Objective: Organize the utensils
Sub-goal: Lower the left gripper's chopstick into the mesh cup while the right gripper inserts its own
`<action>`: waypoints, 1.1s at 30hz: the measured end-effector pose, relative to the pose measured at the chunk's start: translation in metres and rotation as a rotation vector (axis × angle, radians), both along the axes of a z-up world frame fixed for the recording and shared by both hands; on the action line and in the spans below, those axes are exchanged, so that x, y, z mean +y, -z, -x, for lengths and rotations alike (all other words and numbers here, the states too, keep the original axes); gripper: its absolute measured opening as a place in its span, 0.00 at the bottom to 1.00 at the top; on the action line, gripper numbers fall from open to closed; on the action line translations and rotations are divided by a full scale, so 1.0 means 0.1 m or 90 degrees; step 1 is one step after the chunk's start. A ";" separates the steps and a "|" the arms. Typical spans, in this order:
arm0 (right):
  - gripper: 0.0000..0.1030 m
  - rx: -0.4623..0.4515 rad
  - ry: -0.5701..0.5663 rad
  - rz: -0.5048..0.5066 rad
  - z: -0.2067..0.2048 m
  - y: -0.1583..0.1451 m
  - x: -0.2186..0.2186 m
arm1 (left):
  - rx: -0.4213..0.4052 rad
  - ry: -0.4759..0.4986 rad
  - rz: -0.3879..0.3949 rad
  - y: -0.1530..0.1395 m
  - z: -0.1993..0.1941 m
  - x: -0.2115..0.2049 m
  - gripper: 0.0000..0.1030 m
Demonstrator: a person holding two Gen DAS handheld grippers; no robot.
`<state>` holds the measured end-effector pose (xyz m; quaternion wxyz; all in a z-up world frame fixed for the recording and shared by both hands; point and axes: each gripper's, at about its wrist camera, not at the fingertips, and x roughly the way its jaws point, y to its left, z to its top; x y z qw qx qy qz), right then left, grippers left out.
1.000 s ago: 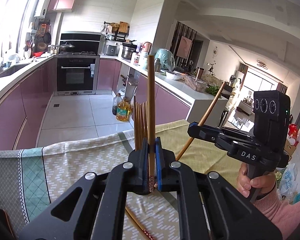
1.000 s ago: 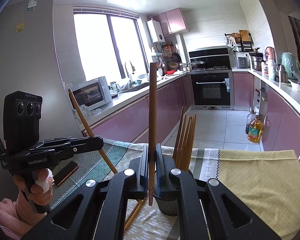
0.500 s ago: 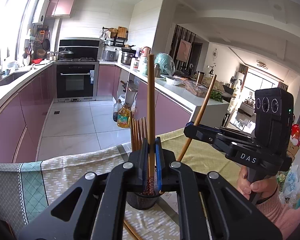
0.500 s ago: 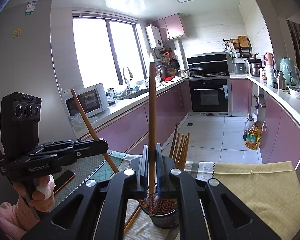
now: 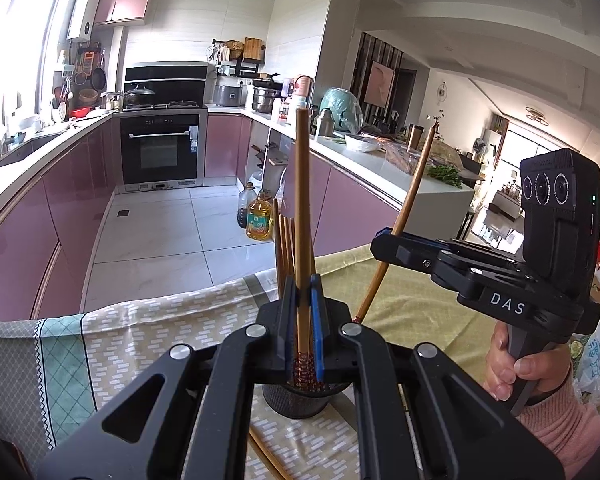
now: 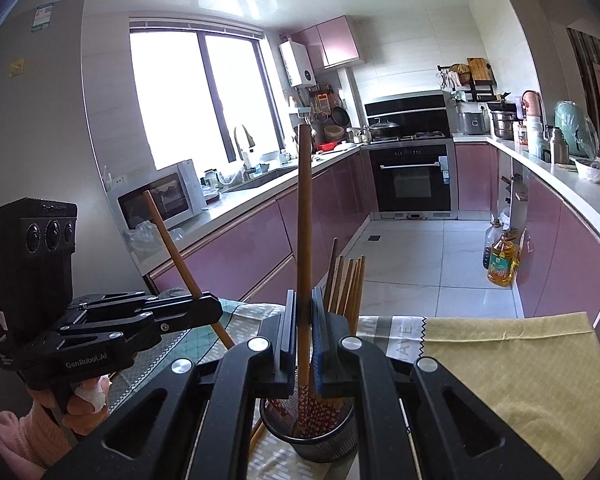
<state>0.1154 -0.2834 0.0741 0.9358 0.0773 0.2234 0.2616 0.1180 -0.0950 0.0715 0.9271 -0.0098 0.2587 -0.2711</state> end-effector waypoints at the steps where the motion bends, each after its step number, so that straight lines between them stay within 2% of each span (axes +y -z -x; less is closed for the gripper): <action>1: 0.06 0.002 0.000 0.001 -0.01 0.01 0.00 | 0.001 0.000 -0.002 0.00 0.00 -0.01 0.07; 22: 0.06 0.030 -0.007 0.011 -0.11 0.11 0.08 | 0.018 -0.005 -0.025 0.00 -0.16 -0.10 0.07; 33: 0.06 0.061 -0.020 0.028 -0.17 0.25 0.16 | 0.044 0.012 -0.062 0.15 -0.28 -0.16 0.07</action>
